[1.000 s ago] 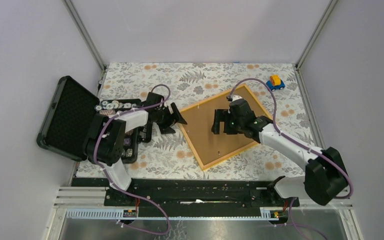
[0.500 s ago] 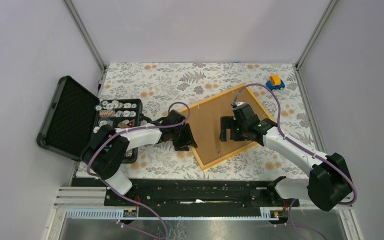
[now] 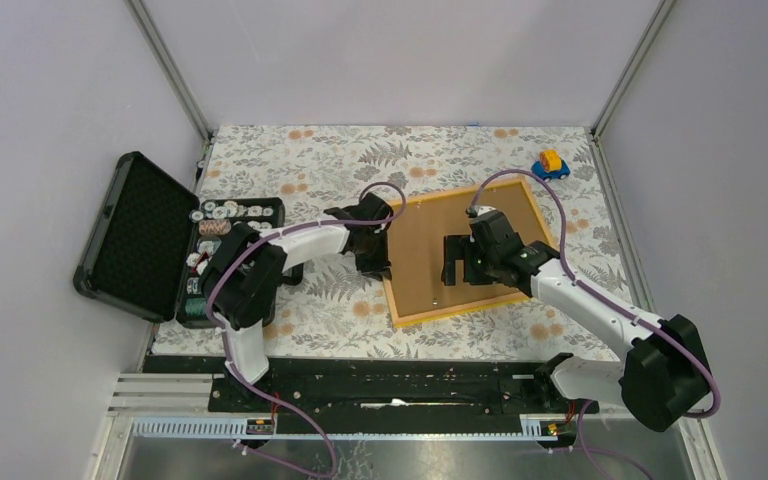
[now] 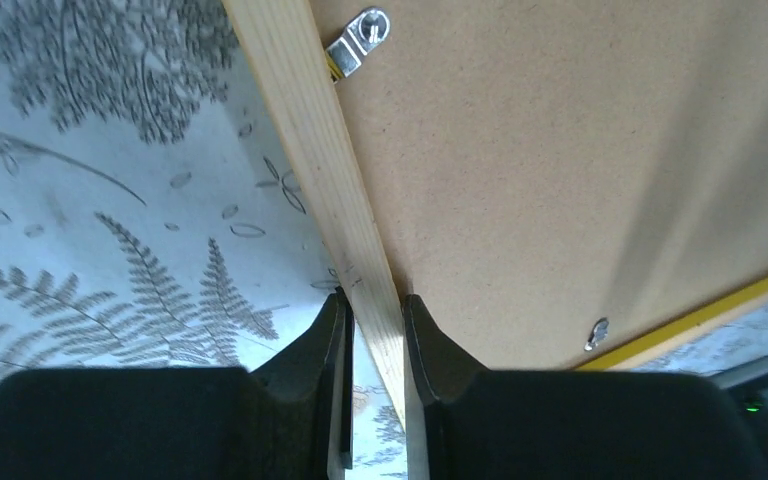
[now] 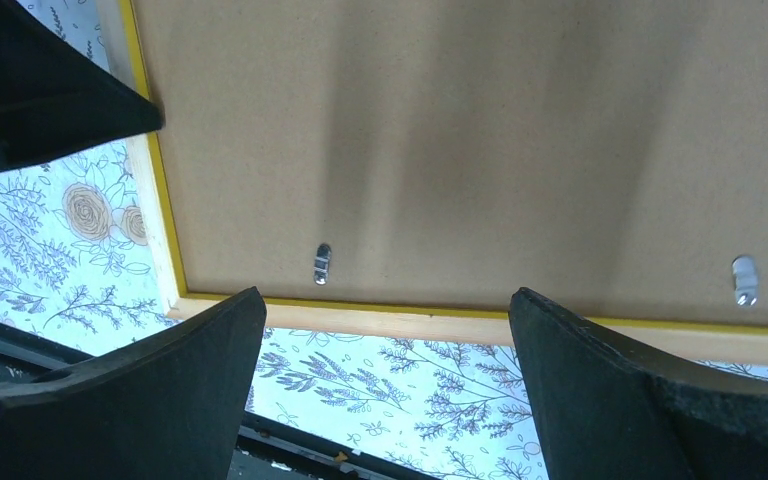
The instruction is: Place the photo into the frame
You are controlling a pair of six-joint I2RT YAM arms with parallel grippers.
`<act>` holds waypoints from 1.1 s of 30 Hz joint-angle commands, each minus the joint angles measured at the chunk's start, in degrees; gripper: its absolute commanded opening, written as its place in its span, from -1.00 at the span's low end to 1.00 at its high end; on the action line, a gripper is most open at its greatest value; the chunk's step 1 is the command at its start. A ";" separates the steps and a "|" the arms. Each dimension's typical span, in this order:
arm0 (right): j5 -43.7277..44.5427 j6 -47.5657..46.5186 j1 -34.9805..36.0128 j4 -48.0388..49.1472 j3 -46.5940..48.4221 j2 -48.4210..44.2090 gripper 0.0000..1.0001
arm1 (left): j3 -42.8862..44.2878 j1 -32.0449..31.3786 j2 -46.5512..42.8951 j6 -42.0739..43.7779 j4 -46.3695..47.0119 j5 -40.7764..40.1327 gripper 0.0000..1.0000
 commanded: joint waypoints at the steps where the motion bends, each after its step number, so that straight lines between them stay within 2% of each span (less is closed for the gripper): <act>1: -0.24 -0.38 -0.15 1.84 -0.88 0.37 0.99 | 2.84 0.93 6.22 19.07 -9.38 -16.05 -1.00; 4: -0.83 -0.05 -0.21 3.45 -2.30 1.35 0.99 | 6.25 0.93 8.58 25.88 -11.97 -20.39 -1.00; 8: -6.28 0.65 -0.19 6.77 -4.60 2.84 0.99 | 7.25 1.47 8.76 30.21 -9.98 -25.34 -1.00; 14: -16.07 -2.03 -0.12 9.72 -7.22 6.30 0.99 | 16.12 1.98 12.90 36.15 -12.97 -38.46 -1.00; 15: -17.28 -2.65 -0.12 9.73 -7.09 6.80 0.99 | 17.93 2.44 13.87 35.53 -14.54 -39.37 -0.94; 16: -18.05 -3.04 -0.12 9.65 -7.04 6.98 0.99 | 19.41 3.22 14.50 34.16 -16.18 -39.29 -0.79; 18: -18.35 -3.16 -0.12 9.64 -7.03 6.80 0.99 | 20.45 5.07 13.84 30.42 -17.85 -36.33 -0.13; 20: -17.98 -3.13 -0.12 9.64 -6.65 6.67 0.99 | 18.70 6.19 10.49 27.08 -16.69 -31.78 0.22; 22: -17.35 -3.07 -0.12 9.62 -6.07 7.15 0.99 | 16.46 6.46 5.21 24.68 -15.56 -28.25 0.41; 25: -16.25 -2.81 -0.09 9.64 -4.91 8.36 0.99 | 13.68 6.62 -1.40 20.69 -15.76 -24.32 0.59; 29: -17.28 -2.31 -0.09 10.60 -2.86 9.88 0.99 | 8.77 7.51 -10.77 10.05 -17.11 -15.52 0.66; 31: -16.24 -2.28 -0.12 10.82 -1.92 10.60 0.99 | 3.67 7.53 -15.76 2.05 -14.93 -8.84 0.64; 33: -15.87 -2.31 -0.07 10.74 -0.65 11.61 0.99 | -6.36 7.50 -21.12 -7.26 -7.66 1.04 0.60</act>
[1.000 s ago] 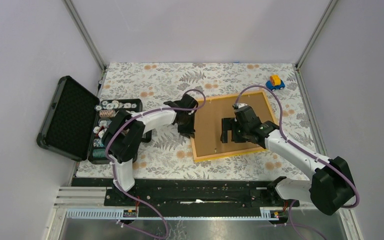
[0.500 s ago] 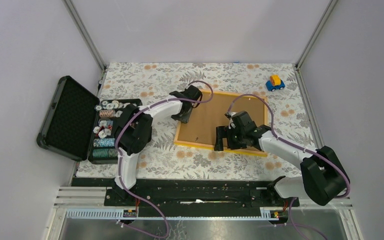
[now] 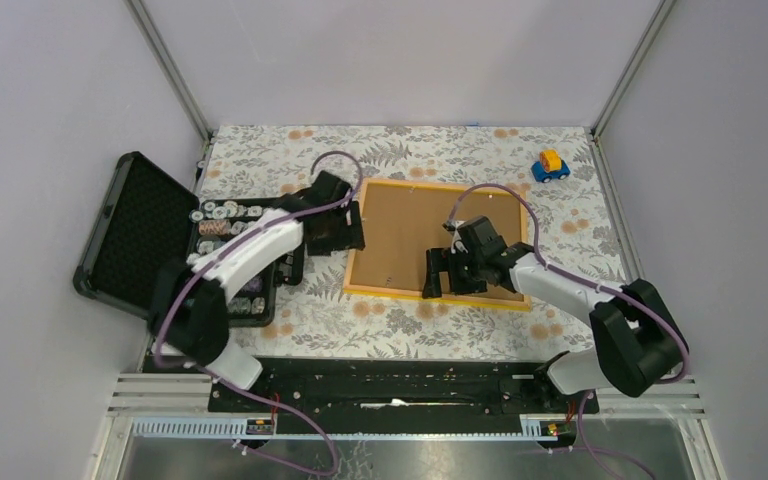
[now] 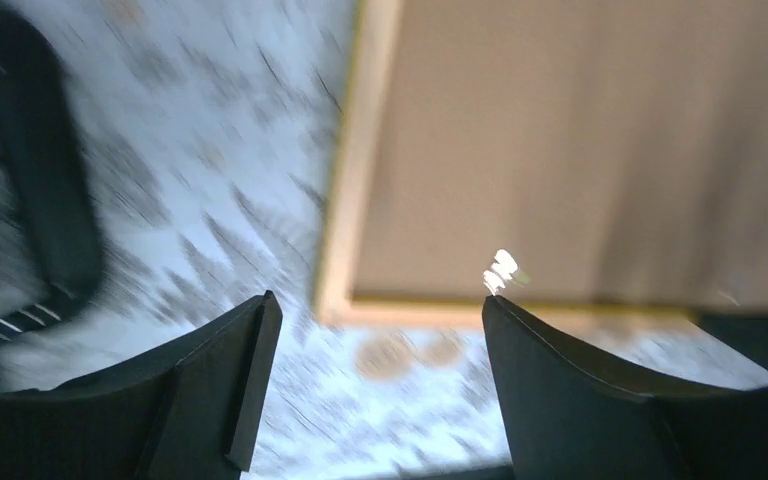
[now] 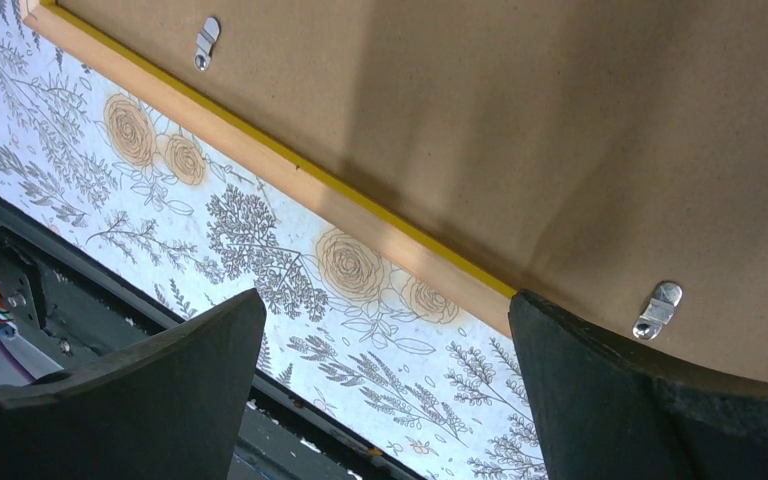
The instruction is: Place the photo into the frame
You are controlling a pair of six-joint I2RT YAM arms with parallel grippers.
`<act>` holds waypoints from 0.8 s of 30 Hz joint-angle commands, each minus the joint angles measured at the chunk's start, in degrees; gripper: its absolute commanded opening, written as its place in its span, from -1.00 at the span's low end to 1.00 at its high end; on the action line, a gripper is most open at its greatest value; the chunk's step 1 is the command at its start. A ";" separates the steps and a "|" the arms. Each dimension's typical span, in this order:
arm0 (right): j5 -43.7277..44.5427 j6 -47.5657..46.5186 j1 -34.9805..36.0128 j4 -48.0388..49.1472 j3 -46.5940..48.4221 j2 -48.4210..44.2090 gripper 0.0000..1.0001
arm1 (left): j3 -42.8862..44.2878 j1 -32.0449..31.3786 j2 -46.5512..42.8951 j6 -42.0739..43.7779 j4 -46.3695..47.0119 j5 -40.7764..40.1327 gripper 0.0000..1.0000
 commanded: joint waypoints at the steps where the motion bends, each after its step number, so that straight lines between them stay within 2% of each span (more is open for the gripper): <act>1: 0.98 -0.55 0.04 0.75 3.69 2.05 0.99 | -16.04 -0.04 -11.79 -23.85 11.19 21.49 0.58; 5: 1.94 -0.49 0.05 1.14 4.05 2.92 0.99 | -30.28 -1.47 -18.72 -41.42 24.07 26.68 0.54; 11: 1.71 0.62 0.02 1.31 3.49 4.98 0.99 | -36.59 -1.64 -18.39 -51.47 34.23 25.72 0.58; 16: 1.00 2.53 0.57 2.24 -0.02 4.16 0.99 | -37.00 -1.47 -10.77 -54.37 42.86 29.69 0.56; 18: 0.32 3.76 1.23 2.72 -1.67 2.88 0.99 | -36.35 -1.37 -8.60 -54.48 43.15 28.88 0.52; 24: -4.78 8.75 4.55 8.65 -8.23 -0.20 0.99 | -30.18 4.84 -0.98 -46.23 40.39 27.33 0.40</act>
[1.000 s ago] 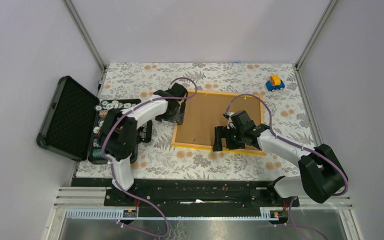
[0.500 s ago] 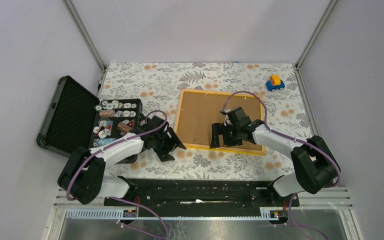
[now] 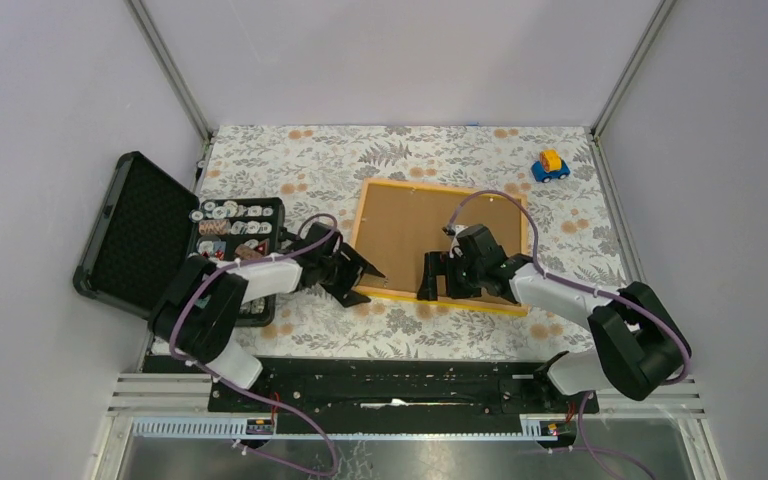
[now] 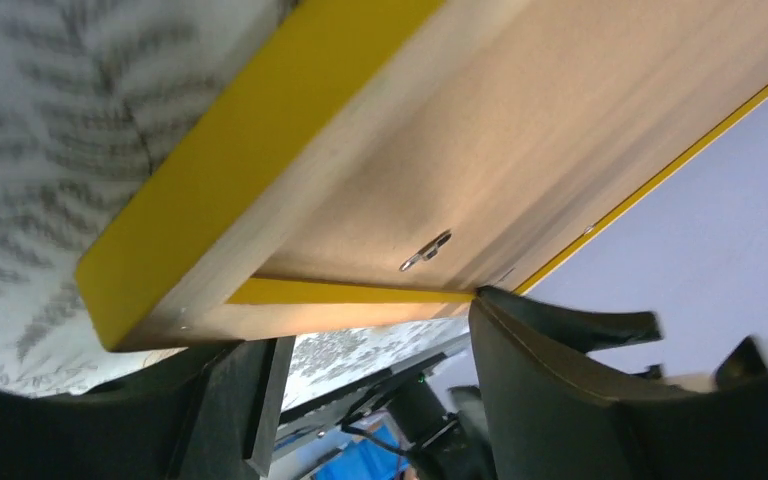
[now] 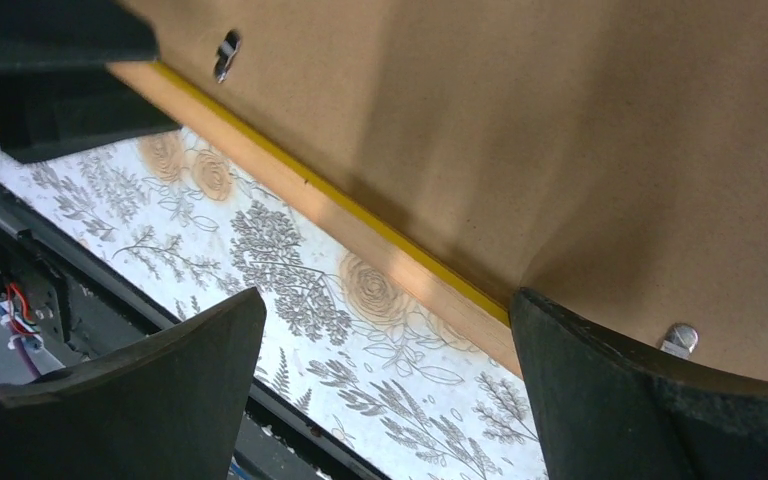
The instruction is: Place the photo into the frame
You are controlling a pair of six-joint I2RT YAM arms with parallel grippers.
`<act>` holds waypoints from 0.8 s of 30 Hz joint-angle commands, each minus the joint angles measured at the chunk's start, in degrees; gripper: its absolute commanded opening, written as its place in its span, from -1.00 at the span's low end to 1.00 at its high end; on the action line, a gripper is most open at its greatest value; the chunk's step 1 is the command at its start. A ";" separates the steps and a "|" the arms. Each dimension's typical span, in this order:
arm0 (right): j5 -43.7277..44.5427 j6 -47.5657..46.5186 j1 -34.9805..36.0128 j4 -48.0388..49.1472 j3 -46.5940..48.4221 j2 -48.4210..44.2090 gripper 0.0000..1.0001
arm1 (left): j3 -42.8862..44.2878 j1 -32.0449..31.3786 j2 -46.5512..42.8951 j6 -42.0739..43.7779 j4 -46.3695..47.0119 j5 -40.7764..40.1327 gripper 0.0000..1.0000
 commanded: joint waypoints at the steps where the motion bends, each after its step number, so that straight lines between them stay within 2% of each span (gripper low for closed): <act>1: -5.70 5.51 3.54 2.29 -5.38 -0.28 0.99 | 7.31 6.15 6.32 7.33 -1.01 -0.88 0.38; 6: -7.94 9.20 6.34 7.34 -5.94 3.77 0.99 | 20.69 10.91 17.26 21.44 -11.96 -0.52 0.25; 9: -8.46 12.42 9.36 12.43 -6.04 4.28 0.99 | 24.65 12.24 20.64 25.16 -13.37 -0.90 0.15; 13: -7.76 13.34 10.41 14.08 -3.81 6.82 0.99 | 30.05 12.29 24.99 28.50 -14.33 1.55 0.05; 15: -7.79 12.41 10.41 13.61 -0.61 8.82 0.99 | 30.90 12.30 26.04 29.66 -13.98 2.34 -0.02; 20: -3.56 4.84 10.22 1.41 14.77 13.82 0.99 | 33.21 12.50 28.02 35.19 -16.47 0.85 -0.16; 24: -2.11 1.45 7.70 -1.72 24.36 19.89 0.93 | 32.19 12.82 28.52 35.69 -15.07 1.36 -0.32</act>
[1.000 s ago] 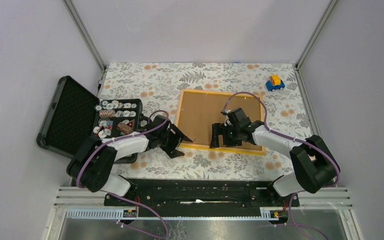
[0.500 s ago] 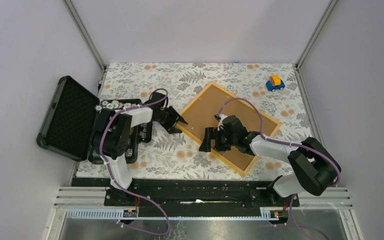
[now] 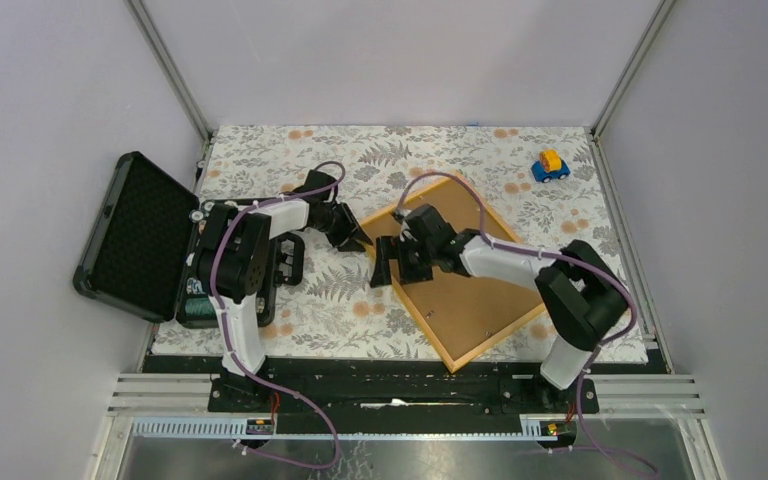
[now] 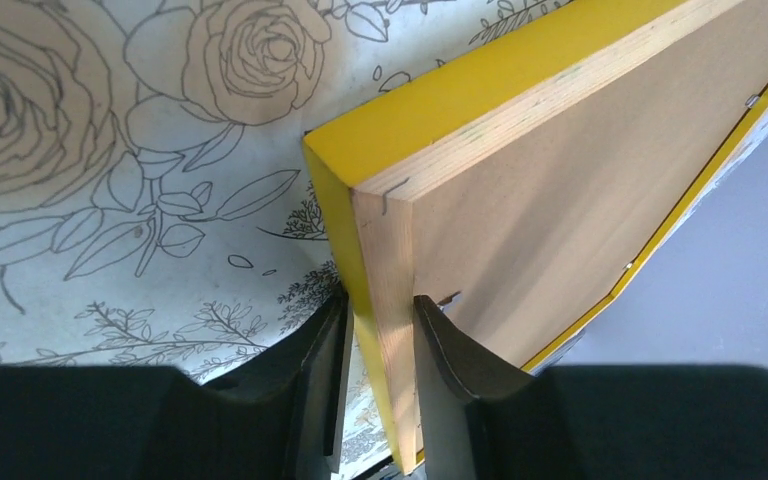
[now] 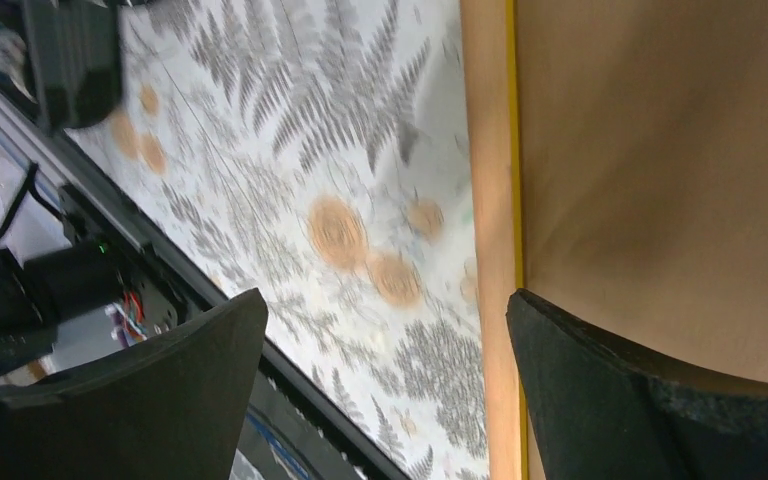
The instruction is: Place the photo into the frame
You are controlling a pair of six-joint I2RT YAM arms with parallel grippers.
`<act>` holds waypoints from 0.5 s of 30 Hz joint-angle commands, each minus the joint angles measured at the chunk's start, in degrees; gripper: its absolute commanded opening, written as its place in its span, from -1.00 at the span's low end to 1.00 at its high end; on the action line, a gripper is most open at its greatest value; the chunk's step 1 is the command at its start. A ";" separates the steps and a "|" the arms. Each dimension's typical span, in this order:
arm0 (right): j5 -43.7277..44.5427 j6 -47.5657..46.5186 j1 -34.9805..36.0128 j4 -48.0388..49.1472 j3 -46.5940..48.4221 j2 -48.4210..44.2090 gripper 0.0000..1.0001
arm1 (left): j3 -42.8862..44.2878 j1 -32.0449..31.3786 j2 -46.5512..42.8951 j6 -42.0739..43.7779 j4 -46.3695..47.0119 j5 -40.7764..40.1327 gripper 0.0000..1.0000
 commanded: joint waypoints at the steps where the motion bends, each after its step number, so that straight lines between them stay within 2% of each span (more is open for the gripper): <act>1: 1.88 -5.38 -2.42 -6.19 10.51 5.70 0.90 | -1.06 0.82 3.38 3.83 0.83 -4.58 -0.35; 8: -0.63 -8.87 -5.57 -10.27 26.52 19.77 0.62 | -3.34 2.10 3.96 1.62 4.69 -0.53 -0.60; 15: 0.71 -10.69 -6.87 -12.73 33.12 24.94 0.56 | -4.33 2.81 5.15 -0.29 6.69 3.09 -0.82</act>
